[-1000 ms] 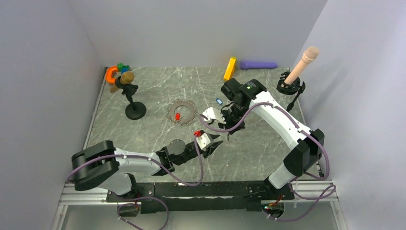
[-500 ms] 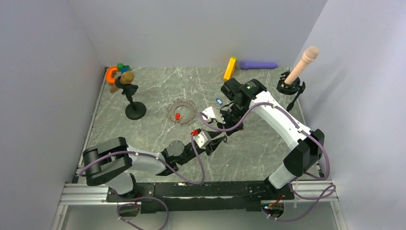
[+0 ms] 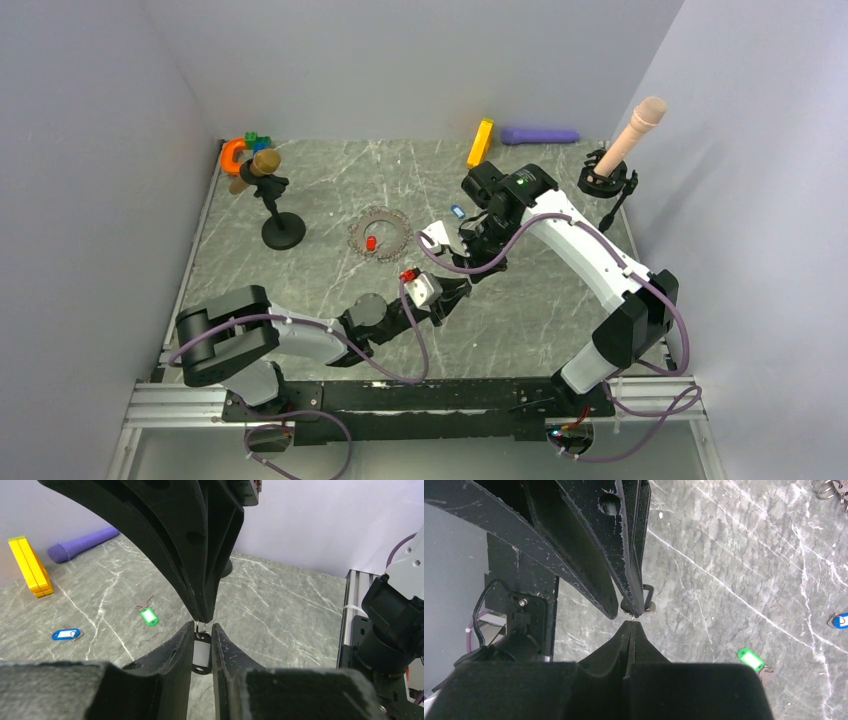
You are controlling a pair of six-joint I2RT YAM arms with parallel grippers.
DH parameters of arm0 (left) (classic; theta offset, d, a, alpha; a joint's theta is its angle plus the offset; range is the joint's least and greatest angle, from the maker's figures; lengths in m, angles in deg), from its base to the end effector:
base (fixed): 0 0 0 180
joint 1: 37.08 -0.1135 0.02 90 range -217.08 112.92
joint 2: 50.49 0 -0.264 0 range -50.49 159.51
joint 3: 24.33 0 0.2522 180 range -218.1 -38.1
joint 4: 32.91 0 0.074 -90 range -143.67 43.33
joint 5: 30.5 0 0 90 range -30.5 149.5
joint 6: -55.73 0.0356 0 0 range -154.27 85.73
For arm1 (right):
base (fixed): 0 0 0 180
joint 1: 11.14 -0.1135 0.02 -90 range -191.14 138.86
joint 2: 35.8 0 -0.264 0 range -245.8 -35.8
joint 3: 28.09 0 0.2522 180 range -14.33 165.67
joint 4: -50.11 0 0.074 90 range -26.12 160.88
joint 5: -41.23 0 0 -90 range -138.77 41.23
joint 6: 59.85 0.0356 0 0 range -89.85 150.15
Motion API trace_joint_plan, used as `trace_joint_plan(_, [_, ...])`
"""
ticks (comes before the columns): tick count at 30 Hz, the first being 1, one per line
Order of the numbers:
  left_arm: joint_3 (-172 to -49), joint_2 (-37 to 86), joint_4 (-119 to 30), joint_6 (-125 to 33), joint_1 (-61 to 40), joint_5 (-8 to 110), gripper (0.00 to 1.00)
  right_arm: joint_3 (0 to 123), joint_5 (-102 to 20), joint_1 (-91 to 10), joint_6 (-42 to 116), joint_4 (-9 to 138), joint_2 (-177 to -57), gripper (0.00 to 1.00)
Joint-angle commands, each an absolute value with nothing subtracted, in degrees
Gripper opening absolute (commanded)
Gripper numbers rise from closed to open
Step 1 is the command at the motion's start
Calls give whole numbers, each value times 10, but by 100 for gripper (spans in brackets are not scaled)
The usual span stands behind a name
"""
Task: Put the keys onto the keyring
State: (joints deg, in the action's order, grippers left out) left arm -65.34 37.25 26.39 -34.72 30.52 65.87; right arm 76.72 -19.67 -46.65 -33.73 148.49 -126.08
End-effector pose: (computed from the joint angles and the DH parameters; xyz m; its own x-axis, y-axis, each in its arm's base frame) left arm 0.1139 -0.2659 0.2175 0.0760 -0.2050 -0.9758 0.8782 0.4772 -0.0318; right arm 0.2152 0.1748 0.3363 0.1375 -0.8657 -0.4813 -0.9688 -0.2187 0.1167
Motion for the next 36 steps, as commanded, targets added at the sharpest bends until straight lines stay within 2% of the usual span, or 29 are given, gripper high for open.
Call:
trace_joint_plan(1, [-668, 378, 286, -362, 309, 643, 24, 790, -178, -466, -336, 1497, -1245, 0])
trace_joint_plan(5, [-666, 377, 287, -360, 309, 644, 21, 788, -174, -466, -337, 1497, -1246, 0])
trace_joint_plan(8, [-666, 376, 287, -359, 309, 643, 8, 787, -172, -466, -337, 1497, -1246, 0])
trace_joint_plan(11, [-669, 374, 280, -358, 309, 644, 0, 787, -168, -466, -338, 1497, -1246, 0])
trace_joint_plan(24, [-653, 363, 290, -373, 309, 664, 0, 782, -163, -466, -334, 1487, -1237, 0])
trace_joint_plan(36, [-626, 346, 333, -406, 308, 706, 0, 774, -151, -463, -323, 1468, -1226, 28])
